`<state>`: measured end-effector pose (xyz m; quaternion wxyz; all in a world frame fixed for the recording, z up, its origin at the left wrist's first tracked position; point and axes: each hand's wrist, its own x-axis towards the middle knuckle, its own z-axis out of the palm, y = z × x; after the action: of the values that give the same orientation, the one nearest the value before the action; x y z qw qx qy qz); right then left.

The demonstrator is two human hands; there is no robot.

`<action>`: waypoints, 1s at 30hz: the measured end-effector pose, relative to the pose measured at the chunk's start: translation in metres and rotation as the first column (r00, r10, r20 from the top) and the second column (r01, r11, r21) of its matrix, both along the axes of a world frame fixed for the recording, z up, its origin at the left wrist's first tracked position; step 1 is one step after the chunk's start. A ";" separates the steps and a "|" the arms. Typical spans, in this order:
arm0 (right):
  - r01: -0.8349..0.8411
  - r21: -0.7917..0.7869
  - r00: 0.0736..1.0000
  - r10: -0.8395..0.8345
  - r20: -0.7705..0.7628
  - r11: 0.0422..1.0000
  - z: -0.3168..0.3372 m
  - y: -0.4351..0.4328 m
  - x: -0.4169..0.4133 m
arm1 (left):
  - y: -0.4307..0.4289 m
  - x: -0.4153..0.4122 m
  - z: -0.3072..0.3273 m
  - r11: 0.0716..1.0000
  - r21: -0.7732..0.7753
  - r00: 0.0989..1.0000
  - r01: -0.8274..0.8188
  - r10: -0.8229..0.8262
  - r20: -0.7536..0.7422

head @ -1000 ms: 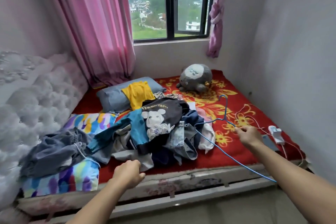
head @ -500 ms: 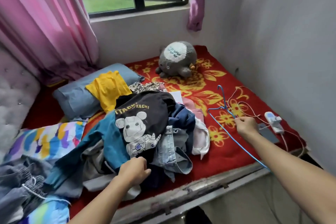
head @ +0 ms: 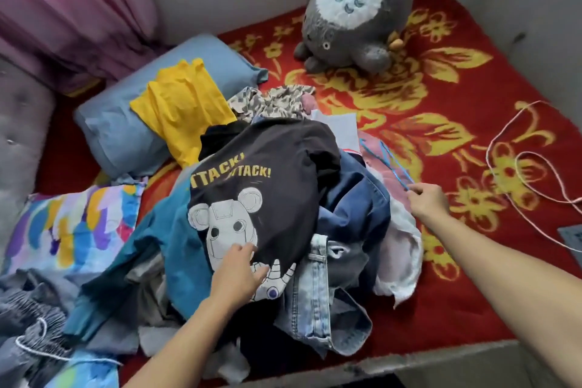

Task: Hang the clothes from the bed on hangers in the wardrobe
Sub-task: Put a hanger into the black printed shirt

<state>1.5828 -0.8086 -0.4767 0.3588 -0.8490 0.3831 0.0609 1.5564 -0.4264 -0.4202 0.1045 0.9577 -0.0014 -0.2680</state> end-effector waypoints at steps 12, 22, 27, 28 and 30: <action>-0.289 0.158 0.957 0.279 0.081 0.944 -0.007 0.126 0.117 | 0.001 0.008 -0.073 0.989 -0.056 0.988 -0.139 0.142 0.064; -0.322 0.462 0.932 0.362 0.002 0.826 -0.041 0.244 0.053 | 0.049 -0.060 -0.053 0.990 -0.076 0.926 -0.119 0.083 -0.368; -0.423 0.381 0.835 0.517 -0.188 0.822 -0.044 0.188 -0.084 | 0.062 -0.013 -0.038 0.993 -0.065 0.989 -0.099 0.091 -0.120; -0.417 0.353 0.820 0.514 -0.250 0.838 -0.046 0.175 -0.104 | 0.061 0.005 -0.034 0.993 -0.081 0.997 -0.081 0.080 -0.014; -0.446 0.293 0.770 0.529 -0.355 0.846 -0.046 0.152 -0.129 | 0.056 0.043 -0.035 0.995 -0.099 0.986 -0.009 0.025 0.165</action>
<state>1.4535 -0.6566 -0.5228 0.3185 -0.8468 0.2091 0.3712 1.5989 -0.3701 -0.4556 0.1530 0.9704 -0.0149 -0.1861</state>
